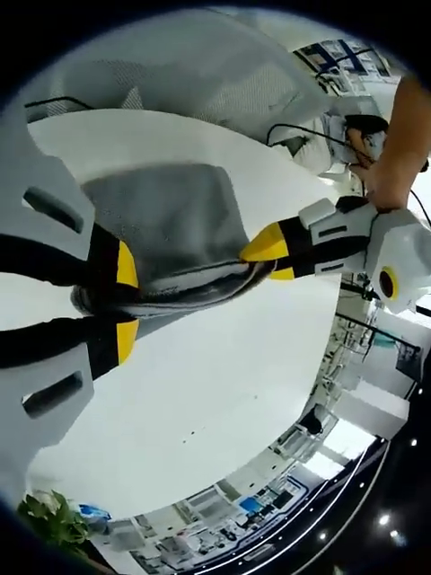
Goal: Fold the towel on the table until its edges align and the towel forms a compact rectangular stack.
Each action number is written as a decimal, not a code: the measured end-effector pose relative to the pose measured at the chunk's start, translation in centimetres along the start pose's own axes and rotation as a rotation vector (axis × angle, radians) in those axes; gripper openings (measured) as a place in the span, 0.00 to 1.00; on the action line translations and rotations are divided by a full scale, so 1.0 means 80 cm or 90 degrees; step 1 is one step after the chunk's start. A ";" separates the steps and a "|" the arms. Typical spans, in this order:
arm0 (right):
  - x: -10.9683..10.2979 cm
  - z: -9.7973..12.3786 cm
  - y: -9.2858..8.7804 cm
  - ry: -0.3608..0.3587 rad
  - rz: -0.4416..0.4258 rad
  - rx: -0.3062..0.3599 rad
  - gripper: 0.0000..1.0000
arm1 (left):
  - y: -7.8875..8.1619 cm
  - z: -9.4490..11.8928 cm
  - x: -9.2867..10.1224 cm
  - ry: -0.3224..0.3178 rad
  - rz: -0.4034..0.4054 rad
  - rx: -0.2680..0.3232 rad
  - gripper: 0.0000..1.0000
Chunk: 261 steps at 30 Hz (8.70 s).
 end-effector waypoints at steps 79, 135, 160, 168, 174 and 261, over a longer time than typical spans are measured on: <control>-0.006 -0.025 -0.058 -0.046 -0.264 0.111 0.31 | -0.022 -0.034 0.003 0.041 -0.187 0.017 0.33; -0.059 -0.024 -0.106 -0.094 -0.398 0.042 0.21 | -0.060 -0.043 0.011 0.088 -0.190 -0.068 0.35; 0.010 -0.062 -0.090 -0.124 -0.372 0.021 0.20 | -0.008 -0.079 -0.055 0.099 -0.197 -0.078 0.29; 0.036 -0.072 -0.089 -0.137 -0.367 0.024 0.20 | 0.009 -0.091 -0.075 0.101 -0.202 -0.080 0.29; 0.055 -0.080 -0.089 -0.146 -0.369 0.026 0.20 | 0.021 -0.101 -0.090 0.103 -0.205 -0.074 0.29; -0.029 0.047 -0.019 -0.274 -0.371 0.171 0.98 | -0.002 0.066 0.005 0.190 -0.158 0.117 0.98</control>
Point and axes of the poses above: the point that each gripper's makers call its tool centre point, and the gripper's own axes: z roughly backward along the fingers, x roughly to its right, y roughly out of its top, the point moved 10 cm from there along z, roughly backward along the fingers, and after that the axes turned 6 degrees about x, right-handed, at the moved point
